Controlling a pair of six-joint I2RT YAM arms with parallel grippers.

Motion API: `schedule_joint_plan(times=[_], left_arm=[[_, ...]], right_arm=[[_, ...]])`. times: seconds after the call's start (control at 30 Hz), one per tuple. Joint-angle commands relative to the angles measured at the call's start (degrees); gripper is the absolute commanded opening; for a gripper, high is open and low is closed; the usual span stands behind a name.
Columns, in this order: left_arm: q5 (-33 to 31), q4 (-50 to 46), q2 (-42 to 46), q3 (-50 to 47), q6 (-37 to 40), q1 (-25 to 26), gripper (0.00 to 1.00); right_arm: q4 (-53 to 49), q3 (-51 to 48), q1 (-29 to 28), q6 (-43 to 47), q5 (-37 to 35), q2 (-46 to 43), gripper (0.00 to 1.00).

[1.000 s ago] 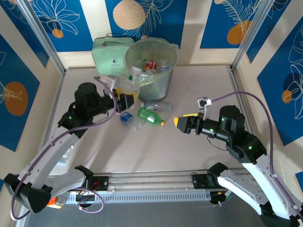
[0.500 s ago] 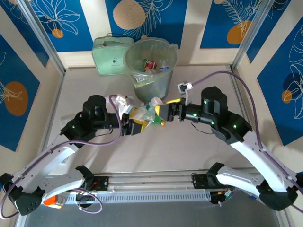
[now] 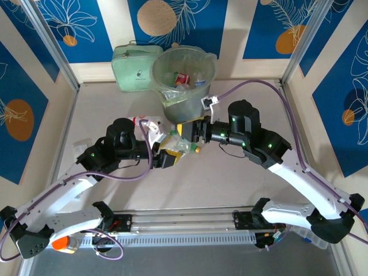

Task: Put the plastic bottles in the bin

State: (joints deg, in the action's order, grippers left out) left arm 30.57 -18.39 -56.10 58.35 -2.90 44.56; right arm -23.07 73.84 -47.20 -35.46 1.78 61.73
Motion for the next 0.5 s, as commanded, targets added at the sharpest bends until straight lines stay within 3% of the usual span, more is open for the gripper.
schedule_joint_plan(times=[0.0, 0.13, 0.47], left_arm=[[-3.6, 0.6, 0.3, 1.3, 1.2, 0.6, 0.5], [-7.1, 0.5, 1.2, 1.1, 2.0, 0.6, 0.48], [-6.0, -0.3, 0.6, 1.9, 2.2, 1.1, 0.48]], right_arm=[[2.5, -2.5, -0.4, -3.2, -2.5, -2.7, 0.63], [4.5, -5.5, -0.6, -6.8, -2.4, -5.5, 0.69], [6.1, -7.3, -0.8, -7.0, -1.9, -6.3, 0.58]])
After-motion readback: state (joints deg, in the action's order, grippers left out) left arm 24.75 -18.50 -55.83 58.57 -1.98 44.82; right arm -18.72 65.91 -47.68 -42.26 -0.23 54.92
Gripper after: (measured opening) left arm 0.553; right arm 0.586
